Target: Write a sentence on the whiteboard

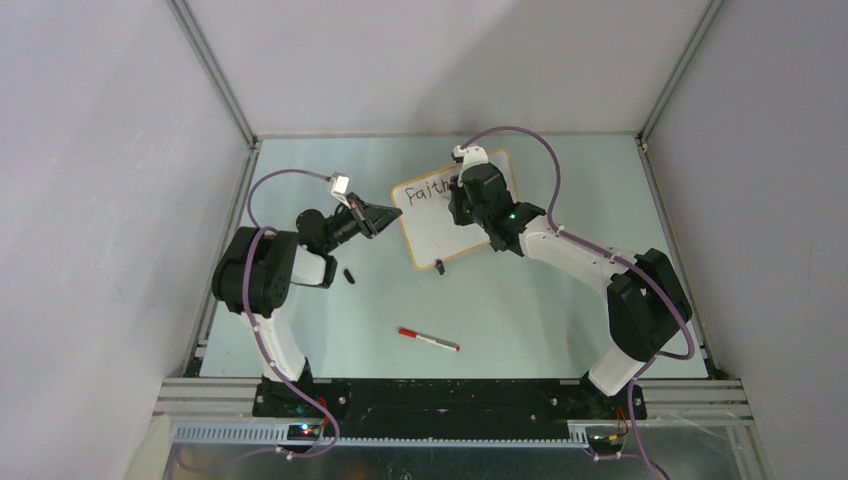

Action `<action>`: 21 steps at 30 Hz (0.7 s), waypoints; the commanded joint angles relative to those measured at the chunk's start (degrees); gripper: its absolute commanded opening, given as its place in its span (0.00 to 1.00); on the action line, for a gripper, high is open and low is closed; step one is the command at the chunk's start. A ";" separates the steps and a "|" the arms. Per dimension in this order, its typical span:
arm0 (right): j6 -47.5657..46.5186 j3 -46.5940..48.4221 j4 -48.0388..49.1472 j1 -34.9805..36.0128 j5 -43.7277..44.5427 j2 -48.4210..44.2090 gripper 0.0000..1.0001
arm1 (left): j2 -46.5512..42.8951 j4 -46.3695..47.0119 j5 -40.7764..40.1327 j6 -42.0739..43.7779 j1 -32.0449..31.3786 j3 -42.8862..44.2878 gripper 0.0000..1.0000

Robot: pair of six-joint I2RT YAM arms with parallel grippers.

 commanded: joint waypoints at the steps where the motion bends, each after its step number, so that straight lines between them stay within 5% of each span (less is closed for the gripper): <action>1: -0.97 3.00 0.04 0.46 -0.64 0.88 0.00 | -0.51 2.43 0.70 1.24 0.18 -0.35 0.00; 21: -2.91 3.92 -4.26 0.69 -3.30 0.95 0.00 | -0.60 2.25 0.67 1.50 0.15 -0.35 0.00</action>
